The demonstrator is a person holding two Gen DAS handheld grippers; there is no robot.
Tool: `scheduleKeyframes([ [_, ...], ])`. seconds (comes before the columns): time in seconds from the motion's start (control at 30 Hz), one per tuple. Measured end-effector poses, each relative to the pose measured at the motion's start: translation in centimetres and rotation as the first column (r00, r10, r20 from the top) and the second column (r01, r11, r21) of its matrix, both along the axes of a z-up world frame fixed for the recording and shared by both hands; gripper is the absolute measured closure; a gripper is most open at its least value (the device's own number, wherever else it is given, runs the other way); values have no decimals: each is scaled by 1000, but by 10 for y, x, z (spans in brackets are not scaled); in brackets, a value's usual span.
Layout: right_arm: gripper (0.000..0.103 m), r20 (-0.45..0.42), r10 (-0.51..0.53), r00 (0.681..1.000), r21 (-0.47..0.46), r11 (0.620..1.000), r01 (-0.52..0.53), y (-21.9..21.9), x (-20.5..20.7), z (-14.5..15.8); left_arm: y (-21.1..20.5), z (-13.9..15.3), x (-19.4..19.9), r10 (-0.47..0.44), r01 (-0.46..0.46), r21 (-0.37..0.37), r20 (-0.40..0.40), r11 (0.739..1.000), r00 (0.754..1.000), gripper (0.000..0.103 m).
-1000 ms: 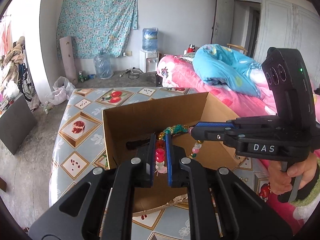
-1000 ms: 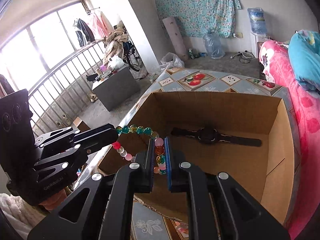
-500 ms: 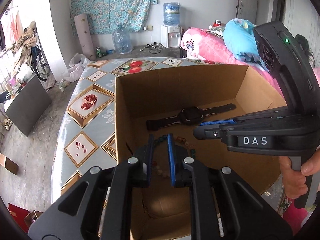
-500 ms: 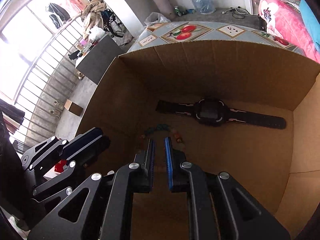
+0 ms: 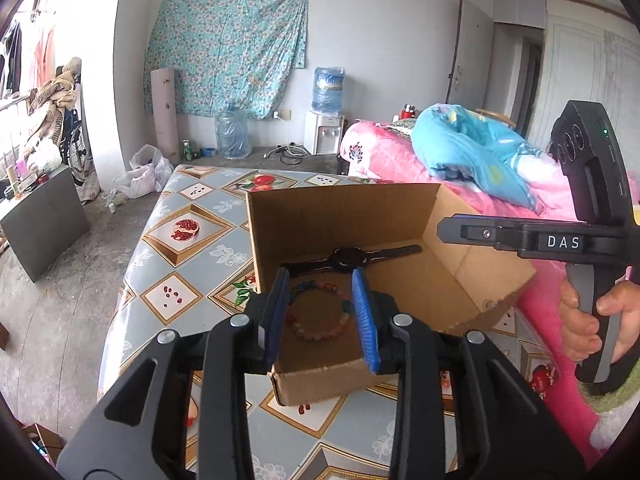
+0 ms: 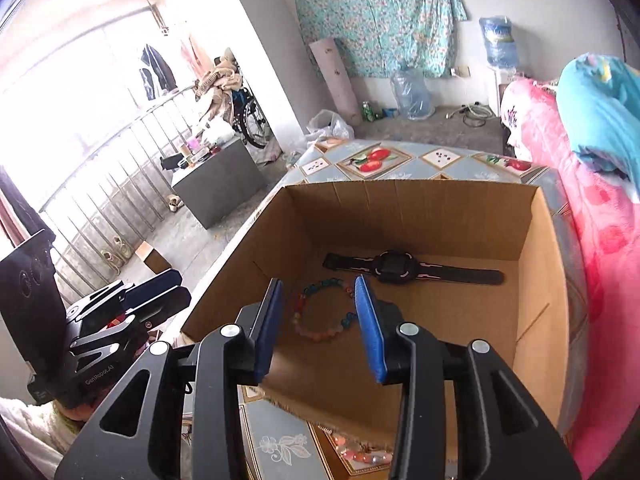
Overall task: Organize jewelry
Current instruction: 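Move the left gripper to the pink-orange bead bracelet and grasp it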
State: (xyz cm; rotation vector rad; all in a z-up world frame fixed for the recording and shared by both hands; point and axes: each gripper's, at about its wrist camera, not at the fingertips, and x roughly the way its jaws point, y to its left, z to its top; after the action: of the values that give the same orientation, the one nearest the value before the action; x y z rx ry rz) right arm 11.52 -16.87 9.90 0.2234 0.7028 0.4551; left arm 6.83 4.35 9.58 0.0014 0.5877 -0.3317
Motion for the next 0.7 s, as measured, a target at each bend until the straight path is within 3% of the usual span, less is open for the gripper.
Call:
scheduleKeyframes([
  [0.17, 65, 84, -33, 996, -14, 999, 34, -19, -64, 1, -6, -8, -43, -86, 86, -42, 11, 995, 996, 65],
  [0.27, 65, 87, -64, 994, -4, 998, 65, -29, -98, -10, -14, -22, -60, -113, 112, -52, -11, 992, 994, 64],
  [0.47, 65, -39, -166, 985, 15, 986, 167, -45, -140, -66, -41, -73, -73, -180, 172, -62, -148, 983, 973, 65],
  [0.7, 67, -154, -249, 956, -21, 968, 249, -51, -150, -128, -88, -101, -69, -262, 275, 71, -148, 959, 954, 65],
])
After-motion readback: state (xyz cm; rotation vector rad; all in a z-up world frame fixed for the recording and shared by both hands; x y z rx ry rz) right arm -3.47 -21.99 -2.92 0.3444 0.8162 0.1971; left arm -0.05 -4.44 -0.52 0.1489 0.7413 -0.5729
